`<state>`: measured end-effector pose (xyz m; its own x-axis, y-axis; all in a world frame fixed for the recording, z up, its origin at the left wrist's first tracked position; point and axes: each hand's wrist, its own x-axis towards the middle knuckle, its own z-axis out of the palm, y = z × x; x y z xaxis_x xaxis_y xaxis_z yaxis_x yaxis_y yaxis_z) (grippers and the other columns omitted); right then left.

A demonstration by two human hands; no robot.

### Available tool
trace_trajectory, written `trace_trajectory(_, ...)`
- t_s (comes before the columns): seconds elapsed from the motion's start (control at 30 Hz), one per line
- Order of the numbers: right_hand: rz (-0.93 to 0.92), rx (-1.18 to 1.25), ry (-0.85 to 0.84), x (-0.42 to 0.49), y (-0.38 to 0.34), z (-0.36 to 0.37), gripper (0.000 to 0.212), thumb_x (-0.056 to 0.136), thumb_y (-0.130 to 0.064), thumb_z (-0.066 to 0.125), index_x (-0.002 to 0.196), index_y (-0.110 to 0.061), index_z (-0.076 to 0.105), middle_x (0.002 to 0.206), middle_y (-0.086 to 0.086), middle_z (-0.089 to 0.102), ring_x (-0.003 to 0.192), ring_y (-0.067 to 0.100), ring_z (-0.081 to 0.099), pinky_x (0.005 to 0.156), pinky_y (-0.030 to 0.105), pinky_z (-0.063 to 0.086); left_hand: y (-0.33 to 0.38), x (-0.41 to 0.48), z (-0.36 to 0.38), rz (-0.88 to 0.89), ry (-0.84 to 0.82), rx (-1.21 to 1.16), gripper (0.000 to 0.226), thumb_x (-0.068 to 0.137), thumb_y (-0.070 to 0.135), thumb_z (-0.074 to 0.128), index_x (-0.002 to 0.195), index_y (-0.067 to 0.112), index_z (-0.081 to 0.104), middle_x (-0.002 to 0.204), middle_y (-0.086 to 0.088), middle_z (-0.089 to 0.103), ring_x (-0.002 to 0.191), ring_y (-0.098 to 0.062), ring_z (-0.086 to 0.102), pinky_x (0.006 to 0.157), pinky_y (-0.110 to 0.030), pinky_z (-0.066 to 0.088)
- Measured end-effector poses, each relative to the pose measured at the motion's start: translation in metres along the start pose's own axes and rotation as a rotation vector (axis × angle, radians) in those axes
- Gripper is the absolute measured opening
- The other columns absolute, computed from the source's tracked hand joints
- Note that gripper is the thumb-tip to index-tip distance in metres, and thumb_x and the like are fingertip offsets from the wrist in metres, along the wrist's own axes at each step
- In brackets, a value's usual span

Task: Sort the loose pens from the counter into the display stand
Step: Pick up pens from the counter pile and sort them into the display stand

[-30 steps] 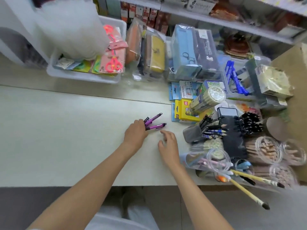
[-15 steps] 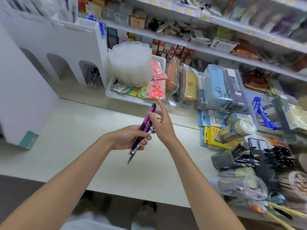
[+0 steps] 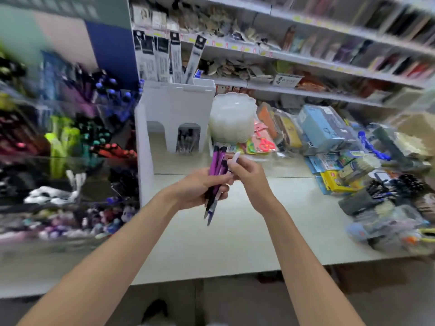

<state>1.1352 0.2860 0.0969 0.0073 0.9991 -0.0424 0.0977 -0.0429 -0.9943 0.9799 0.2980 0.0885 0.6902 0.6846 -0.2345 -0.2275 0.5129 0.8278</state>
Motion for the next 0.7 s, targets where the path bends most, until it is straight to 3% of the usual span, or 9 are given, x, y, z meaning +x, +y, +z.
trace_trajectory(0.1, -0.034, -0.056, -0.078, -0.022, -0.020, 0.019, 0.017, 0.093, -0.008, 0.063, 0.076, -0.009, 0.062, 0.066, 0.010, 0.055, 0.059, 0.018, 0.046, 0.060, 0.024, 0.042, 0.012, -0.035, 0.000, 0.010, -0.055, 0.129, 0.008, 0.097, 0.002, 0.052, 0.098, 0.007, 0.058, 0.069, 0.003, 0.062, 0.066, -0.012, 0.047, 0.074, -0.024, 0.047)
trace_trajectory(0.23, -0.055, -0.069, -0.143, -0.042, -0.036, 0.047, 0.012, 0.093, -0.011, 0.064, 0.090, 0.000, 0.068, 0.076, 0.007, 0.067, 0.070, 0.016, 0.058, 0.069, 0.025, 0.048, 0.018, -0.081, -0.010, 0.004, 0.031, 0.155, 0.021, 0.098, 0.009, 0.054, 0.117, 0.006, 0.062, 0.101, -0.008, 0.072, 0.088, -0.015, 0.066, 0.087, -0.028, 0.055)
trace_trajectory(0.3, -0.081, -0.046, -0.151, -0.049, -0.042, 0.066, 0.011, 0.095, -0.009, 0.062, 0.087, -0.002, 0.066, 0.070, -0.002, 0.066, 0.065, 0.007, 0.057, 0.066, 0.019, 0.046, 0.019, -0.106, -0.016, -0.003, 0.080, 0.153, 0.024, 0.099, 0.013, 0.053, 0.120, 0.007, 0.064, 0.105, -0.009, 0.073, 0.091, -0.016, 0.069, 0.088, -0.032, 0.056)
trace_trajectory(0.37, -0.116, -0.045, -0.152, -0.055, -0.046, 0.087, 0.012, 0.094, -0.010, 0.063, 0.085, -0.001, 0.065, 0.067, 0.000, 0.062, 0.059, 0.006, 0.051, 0.060, 0.018, 0.043, 0.019, -0.133, -0.024, -0.001, 0.107, 0.160, 0.025, 0.100, 0.015, 0.053, 0.121, 0.008, 0.064, 0.107, -0.010, 0.072, 0.089, -0.018, 0.069, 0.087, -0.037, 0.057)
trace_trajectory(0.43, -0.125, -0.050, -0.139, -0.061, -0.048, 0.113, 0.016, 0.093, -0.012, 0.066, 0.087, 0.003, 0.064, 0.068, 0.006, 0.059, 0.058, 0.010, 0.049, 0.059, 0.021, 0.043, 0.021, -0.158, -0.036, 0.014, 0.156, 0.211, 0.026, 0.101, 0.019, 0.052, 0.121, 0.008, 0.063, 0.104, -0.011, 0.072, 0.088, -0.020, 0.069, 0.085, -0.040, 0.057)
trace_trajectory(0.57, -0.142, -0.026, -0.081, -0.067, -0.049, 0.174, 0.017, 0.092, -0.013, 0.067, 0.089, 0.004, 0.064, 0.066, 0.000, 0.060, 0.059, 0.010, 0.051, 0.061, 0.025, 0.044, 0.032, -0.211, -0.063, 0.024, 0.270, 0.453, 0.031, 0.103, 0.029, 0.047, 0.119, 0.005, 0.060, 0.095, -0.011, 0.070, 0.086, -0.021, 0.069, 0.078, -0.037, 0.060)
trace_trajectory(0.63, -0.165, -0.016, -0.057, -0.068, -0.052, 0.206, 0.015, 0.092, -0.015, 0.067, 0.089, 0.000, 0.065, 0.073, 0.005, 0.063, 0.066, 0.013, 0.055, 0.064, 0.030, 0.048, 0.038, -0.234, -0.084, 0.014, 0.279, 0.451, 0.030, 0.103, 0.029, 0.047, 0.119, 0.007, 0.059, 0.091, -0.008, 0.069, 0.083, -0.017, 0.069, 0.072, -0.032, 0.059)
trace_trajectory(0.7, -0.183, -0.014, -0.034, -0.067, -0.055, 0.236, 0.017, 0.092, -0.015, 0.067, 0.090, 0.002, 0.066, 0.080, 0.009, 0.067, 0.074, 0.017, 0.061, 0.071, 0.037, 0.053, 0.044, -0.256, -0.109, -0.002, 0.269, 0.444, 0.028, 0.103, 0.031, 0.048, 0.119, 0.011, 0.059, 0.090, -0.007, 0.069, 0.082, -0.016, 0.069, 0.074, -0.032, 0.059)
